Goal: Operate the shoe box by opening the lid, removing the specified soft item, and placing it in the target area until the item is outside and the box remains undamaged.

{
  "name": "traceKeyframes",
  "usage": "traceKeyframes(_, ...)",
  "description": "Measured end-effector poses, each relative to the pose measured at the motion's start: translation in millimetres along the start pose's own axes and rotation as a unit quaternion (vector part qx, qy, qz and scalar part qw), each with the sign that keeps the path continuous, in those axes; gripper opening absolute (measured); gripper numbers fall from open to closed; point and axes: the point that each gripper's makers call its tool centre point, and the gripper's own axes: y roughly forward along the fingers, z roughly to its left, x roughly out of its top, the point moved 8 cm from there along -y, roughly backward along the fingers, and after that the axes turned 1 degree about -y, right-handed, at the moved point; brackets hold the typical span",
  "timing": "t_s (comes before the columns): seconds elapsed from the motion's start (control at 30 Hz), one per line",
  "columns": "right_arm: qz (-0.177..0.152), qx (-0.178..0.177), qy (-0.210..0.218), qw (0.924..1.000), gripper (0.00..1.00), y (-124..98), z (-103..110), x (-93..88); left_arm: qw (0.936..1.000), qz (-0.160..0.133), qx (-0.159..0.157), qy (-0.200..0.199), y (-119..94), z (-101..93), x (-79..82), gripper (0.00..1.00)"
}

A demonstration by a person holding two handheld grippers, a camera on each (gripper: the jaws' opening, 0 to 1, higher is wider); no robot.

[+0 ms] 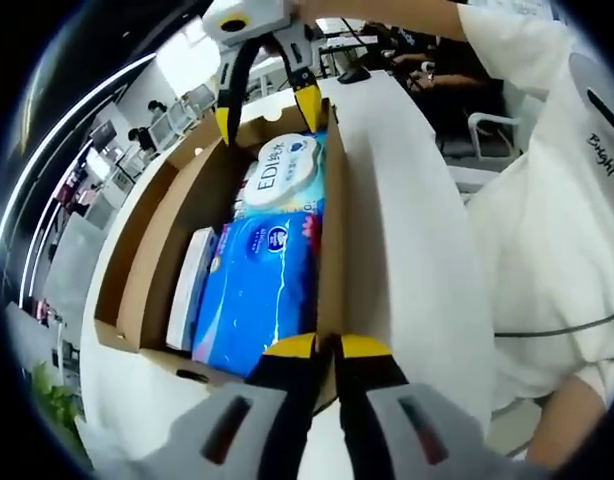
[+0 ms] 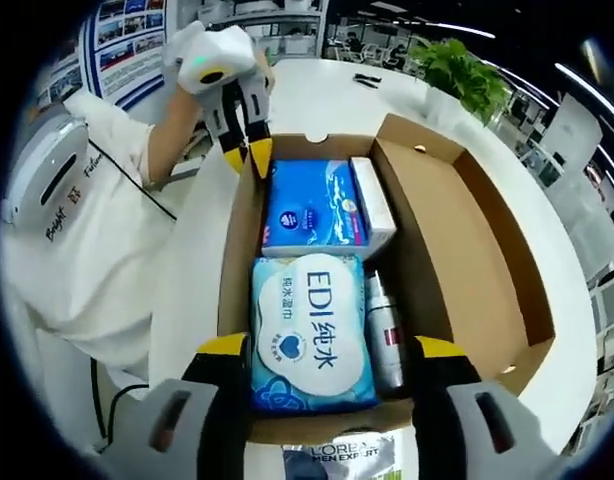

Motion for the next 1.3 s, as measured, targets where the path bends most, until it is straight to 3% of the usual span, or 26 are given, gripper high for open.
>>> traceKeyframes(0.13,-0.001,0.049,0.021,0.9986,0.68,7,0,-2.2,1.0,0.001,0.001,0.0,0,-0.2,-0.1,0.06)
traceKeyframes(0.3,0.009,0.065,0.027,0.9975,0.69,17,-6,-3.0,1.0,0.003,-0.001,-0.005,2,-0.3,-1.0,0.06)
traceKeyframes(0.37,0.032,0.069,0.02,0.9969,0.69,24,-5,-5.6,1.0,0.002,-0.002,-0.006,3,-0.2,-1.1,0.06)
traceKeyframes(0.47,0.039,0.086,0.017,0.9954,0.66,31,-1,-4.6,1.0,0.002,-0.002,-0.005,3,-0.3,-0.9,0.06)
traceKeyframes(0.63,0.034,0.088,0.018,0.9953,0.67,36,0,4.9,1.0,0.004,0.001,-0.008,3,-0.5,-0.6,0.07)
traceKeyframes(0.9,0.077,0.095,0.0,0.9925,0.65,56,6,6.2,1.0,0.0,-0.004,-0.008,2,-0.3,-1.0,0.06)
traceKeyframes(1.1,0.088,0.099,0.0,0.9913,0.65,54,-8,5.9,0.9999,0.002,-0.003,-0.01,3,-0.6,-0.5,0.06)
traceKeyframes(1.23,0.125,0.113,0.039,0.985,0.67,59,-7,2.1,0.9999,0.005,-0.001,-0.015,3,-0.7,0.0,0.06)
traceKeyframes(1.3,0.138,0.118,0.028,0.9829,0.67,65,-8,5.5,0.9999,0.005,-0.001,-0.014,3,-0.8,0.1,0.06)
